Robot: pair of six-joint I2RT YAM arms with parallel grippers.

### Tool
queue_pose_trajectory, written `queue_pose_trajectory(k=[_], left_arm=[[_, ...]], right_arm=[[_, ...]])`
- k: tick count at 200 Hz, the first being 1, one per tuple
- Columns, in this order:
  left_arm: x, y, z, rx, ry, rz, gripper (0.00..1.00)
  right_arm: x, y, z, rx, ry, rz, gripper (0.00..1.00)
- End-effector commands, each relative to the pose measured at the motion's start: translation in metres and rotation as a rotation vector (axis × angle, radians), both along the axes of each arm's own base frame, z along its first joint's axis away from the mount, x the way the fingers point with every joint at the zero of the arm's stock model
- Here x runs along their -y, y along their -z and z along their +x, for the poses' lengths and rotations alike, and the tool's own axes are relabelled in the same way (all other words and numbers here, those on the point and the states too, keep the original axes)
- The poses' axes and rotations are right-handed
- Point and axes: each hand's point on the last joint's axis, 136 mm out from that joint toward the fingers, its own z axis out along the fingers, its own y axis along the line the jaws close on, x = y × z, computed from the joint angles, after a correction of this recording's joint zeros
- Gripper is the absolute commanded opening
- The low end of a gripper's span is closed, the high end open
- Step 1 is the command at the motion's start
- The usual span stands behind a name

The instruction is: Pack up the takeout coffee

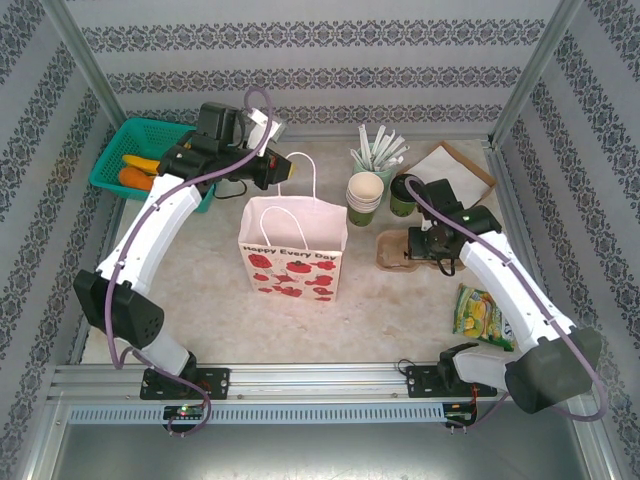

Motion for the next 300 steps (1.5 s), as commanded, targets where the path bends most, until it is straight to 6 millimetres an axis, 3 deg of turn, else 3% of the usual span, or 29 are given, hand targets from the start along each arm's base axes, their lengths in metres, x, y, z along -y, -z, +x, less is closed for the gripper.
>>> queue_pose_trajectory(k=[1, 51, 81, 120, 161, 201, 273, 300], left_arm=[[-0.016, -0.023, 0.001, 0.007, -0.145, -0.063, 0.0], [-0.035, -0.018, -0.01, -0.16, -0.356, -0.148, 0.0], [-0.034, -0.013, -0.013, -0.227, -0.383, -0.18, 0.0], [-0.028, -0.005, -0.012, -0.251, -0.345, -0.173, 0.0], [-0.024, -0.003, -0.011, -0.237, -0.298, -0.155, 0.0], [-0.019, 0.002, -0.006, -0.254, -0.267, -0.161, 0.0], [-0.017, 0.005, 0.006, -0.266, -0.25, -0.145, 0.0], [-0.019, 0.007, 0.009, -0.27, -0.259, -0.153, 0.0]], right_arm=[[-0.007, -0.011, -0.011, -0.042, -0.06, 0.014, 0.0], [-0.031, -0.035, -0.012, -0.08, -0.122, 0.113, 0.0], [-0.053, -0.067, -0.011, -0.063, -0.154, 0.227, 0.0], [-0.075, -0.117, 0.004, 0.046, -0.179, 0.318, 0.0], [-0.127, -0.178, 0.019, 0.184, -0.307, 0.527, 0.0], [-0.172, -0.219, 0.028, 0.262, -0.442, 0.646, 0.0], [-0.239, -0.241, 0.023, 0.181, -0.597, 0.888, 0.0], [-0.245, -0.228, 0.018, 0.112, -0.599, 0.901, 0.0]])
